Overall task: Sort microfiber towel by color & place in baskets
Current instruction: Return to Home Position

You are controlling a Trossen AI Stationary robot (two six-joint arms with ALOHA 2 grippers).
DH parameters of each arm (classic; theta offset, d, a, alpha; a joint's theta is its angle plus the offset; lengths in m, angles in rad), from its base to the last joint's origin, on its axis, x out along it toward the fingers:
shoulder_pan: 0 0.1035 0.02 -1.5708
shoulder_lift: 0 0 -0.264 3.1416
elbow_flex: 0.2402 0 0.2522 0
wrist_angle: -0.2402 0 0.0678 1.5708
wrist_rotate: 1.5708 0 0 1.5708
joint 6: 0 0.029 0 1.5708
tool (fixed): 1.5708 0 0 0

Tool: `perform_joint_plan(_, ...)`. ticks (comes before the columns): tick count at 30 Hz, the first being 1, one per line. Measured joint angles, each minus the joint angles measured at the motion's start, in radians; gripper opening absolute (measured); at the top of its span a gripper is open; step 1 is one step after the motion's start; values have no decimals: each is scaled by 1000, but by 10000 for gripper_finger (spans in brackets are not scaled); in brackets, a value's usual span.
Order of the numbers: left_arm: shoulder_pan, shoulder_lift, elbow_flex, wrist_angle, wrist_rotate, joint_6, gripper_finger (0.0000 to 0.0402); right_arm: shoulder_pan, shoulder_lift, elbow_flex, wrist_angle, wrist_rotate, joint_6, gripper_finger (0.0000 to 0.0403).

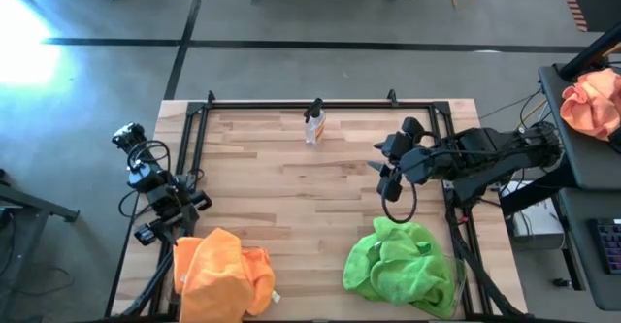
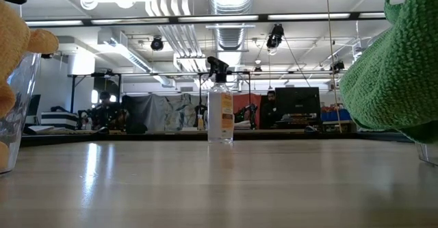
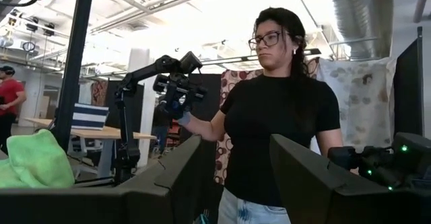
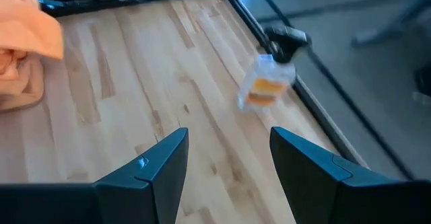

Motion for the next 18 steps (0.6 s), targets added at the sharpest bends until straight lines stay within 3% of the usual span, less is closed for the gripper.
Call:
perform_joint_plan(8,0,0,-2,1,0,0,158,11,-55,0,207,-19,-225,206)
perform_joint_plan(18,0,0,-2,-3,0,0,158,11,-207,-92,189,-35,-209,206)
